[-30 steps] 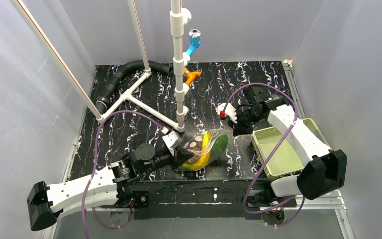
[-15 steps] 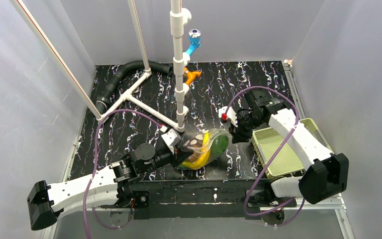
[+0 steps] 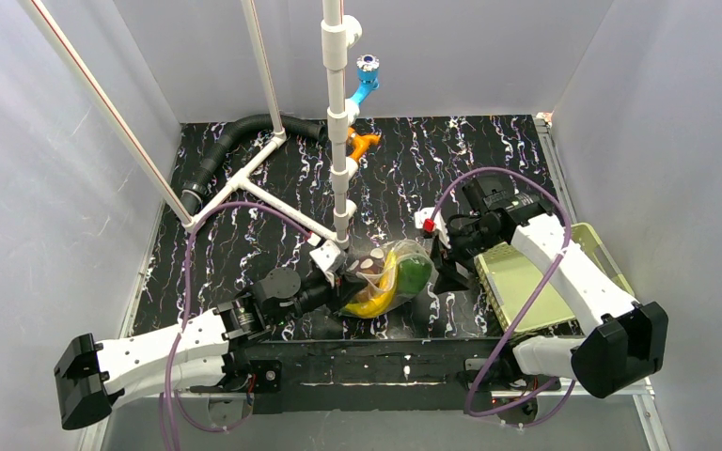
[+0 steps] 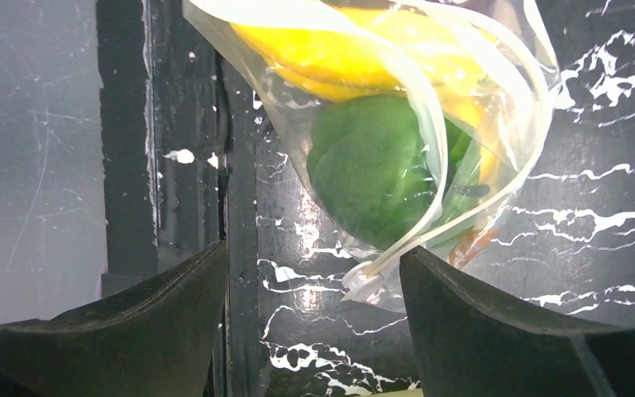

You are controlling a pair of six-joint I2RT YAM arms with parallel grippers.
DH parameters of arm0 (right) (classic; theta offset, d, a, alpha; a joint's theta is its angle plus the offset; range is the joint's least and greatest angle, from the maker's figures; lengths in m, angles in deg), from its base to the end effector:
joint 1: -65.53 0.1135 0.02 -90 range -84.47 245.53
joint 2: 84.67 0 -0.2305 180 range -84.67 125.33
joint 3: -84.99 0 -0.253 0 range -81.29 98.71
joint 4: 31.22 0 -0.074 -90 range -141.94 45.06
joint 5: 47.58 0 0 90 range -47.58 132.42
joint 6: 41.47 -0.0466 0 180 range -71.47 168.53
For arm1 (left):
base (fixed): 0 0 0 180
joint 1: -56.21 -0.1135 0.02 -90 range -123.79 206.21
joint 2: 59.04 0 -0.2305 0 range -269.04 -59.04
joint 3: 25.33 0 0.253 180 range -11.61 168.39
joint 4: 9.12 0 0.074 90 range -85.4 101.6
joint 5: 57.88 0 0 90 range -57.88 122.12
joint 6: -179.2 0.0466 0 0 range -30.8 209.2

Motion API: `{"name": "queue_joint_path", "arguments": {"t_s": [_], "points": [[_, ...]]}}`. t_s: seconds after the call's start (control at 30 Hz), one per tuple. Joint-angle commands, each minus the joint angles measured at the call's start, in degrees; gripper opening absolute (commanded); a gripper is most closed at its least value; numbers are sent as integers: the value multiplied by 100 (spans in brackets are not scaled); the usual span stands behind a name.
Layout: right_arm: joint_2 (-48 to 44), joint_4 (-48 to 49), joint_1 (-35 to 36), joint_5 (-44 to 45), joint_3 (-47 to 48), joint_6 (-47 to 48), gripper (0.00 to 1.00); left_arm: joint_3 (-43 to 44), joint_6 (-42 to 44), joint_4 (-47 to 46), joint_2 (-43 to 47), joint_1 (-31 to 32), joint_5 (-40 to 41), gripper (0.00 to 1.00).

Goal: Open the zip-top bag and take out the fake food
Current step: Unzip the zipper food storage bag at the center of the board.

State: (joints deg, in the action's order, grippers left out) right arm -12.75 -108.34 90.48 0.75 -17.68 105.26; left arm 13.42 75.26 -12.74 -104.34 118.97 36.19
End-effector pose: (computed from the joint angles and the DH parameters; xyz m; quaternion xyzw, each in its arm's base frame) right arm 0.1995 0.1270 0.2532 -0.6462 0.6611 0.2971 0.2390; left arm 0.1080 -0.2026 0.2423 0.2771 0.6698 -0.4069 0.5558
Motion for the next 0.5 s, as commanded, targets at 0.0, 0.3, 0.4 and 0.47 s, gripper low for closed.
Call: {"name": "queue_joint_path", "arguments": {"t_s": [0.0, 0.3, 0.4, 0.47], "points": [[-151, -404, 54, -665, 470, -15, 82, 169, 23, -203, -50, -1, 152, 0], [-47, -573, 54, -811, 996, -31, 83, 168, 20, -203, -62, -1, 41, 0], [19, -669, 54, -964, 1178, -13, 82, 175, 27, -175, -72, -1, 14, 0], [39, -697, 54, -1010, 1257, -23, 82, 193, 39, -148, -68, -1, 6, 0]]}}
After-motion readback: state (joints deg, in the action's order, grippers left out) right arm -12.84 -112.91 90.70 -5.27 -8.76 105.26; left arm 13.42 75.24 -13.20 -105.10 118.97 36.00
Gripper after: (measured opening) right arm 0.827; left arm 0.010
